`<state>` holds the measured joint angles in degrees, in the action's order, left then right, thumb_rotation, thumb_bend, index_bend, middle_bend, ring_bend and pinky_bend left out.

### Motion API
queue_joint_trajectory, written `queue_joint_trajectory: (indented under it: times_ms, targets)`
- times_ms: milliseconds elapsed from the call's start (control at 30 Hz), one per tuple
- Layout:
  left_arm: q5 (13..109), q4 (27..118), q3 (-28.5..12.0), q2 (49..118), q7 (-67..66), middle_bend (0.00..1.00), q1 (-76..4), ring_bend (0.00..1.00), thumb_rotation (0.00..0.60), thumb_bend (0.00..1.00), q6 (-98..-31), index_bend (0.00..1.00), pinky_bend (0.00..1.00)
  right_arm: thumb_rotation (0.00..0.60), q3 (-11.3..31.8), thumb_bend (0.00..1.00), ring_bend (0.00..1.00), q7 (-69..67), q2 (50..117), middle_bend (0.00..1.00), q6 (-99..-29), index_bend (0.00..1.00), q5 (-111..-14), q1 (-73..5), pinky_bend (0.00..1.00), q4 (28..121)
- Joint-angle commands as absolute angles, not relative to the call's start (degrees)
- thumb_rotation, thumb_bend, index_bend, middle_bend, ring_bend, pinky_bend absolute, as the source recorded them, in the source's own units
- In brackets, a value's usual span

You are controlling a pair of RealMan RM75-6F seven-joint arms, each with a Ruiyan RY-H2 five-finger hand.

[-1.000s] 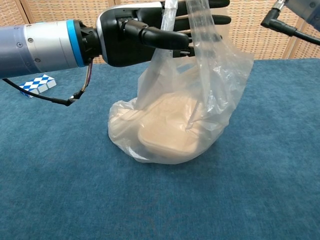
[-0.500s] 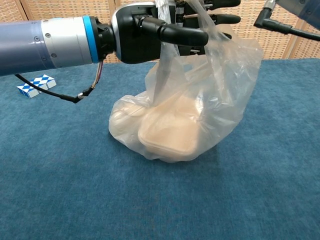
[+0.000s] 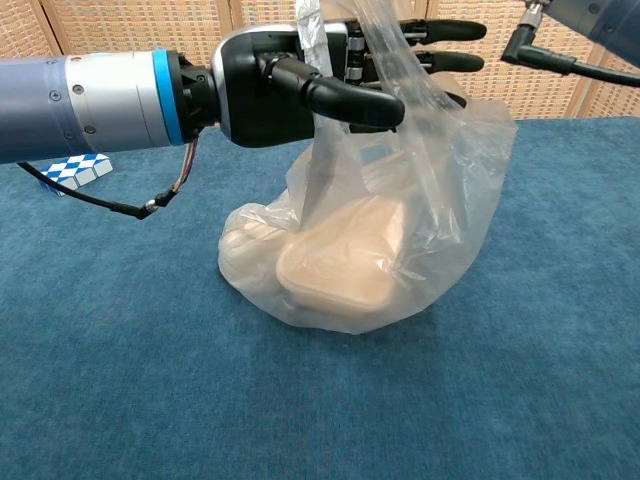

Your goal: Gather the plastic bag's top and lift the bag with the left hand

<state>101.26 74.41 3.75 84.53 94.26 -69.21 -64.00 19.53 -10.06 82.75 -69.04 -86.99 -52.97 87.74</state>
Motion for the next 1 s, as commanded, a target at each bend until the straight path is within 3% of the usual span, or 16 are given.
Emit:
queue_joint_trajectory:
  times_ms: [33,1000]
  targets:
    - [100.93,74.4,3.44,84.63,94.07,0.0,-68.79,0.09,0.6,0.14,-64.71,0.06,0.07,0.6,19.47,0.73,0.0,-9.83,82.64,0.13,-68.69,0.15,-86.73,-53.06,0.0,87.65]
    - [98.19,75.57,0.7,85.76,91.14,0.0,-69.14,0.09,0.6,0.15,-62.52,0.07,0.07,0.6,20.9,0.73,0.0,-4.36,82.07,0.13,-64.19,0.14,-83.6,-56.24,0.0,91.87]
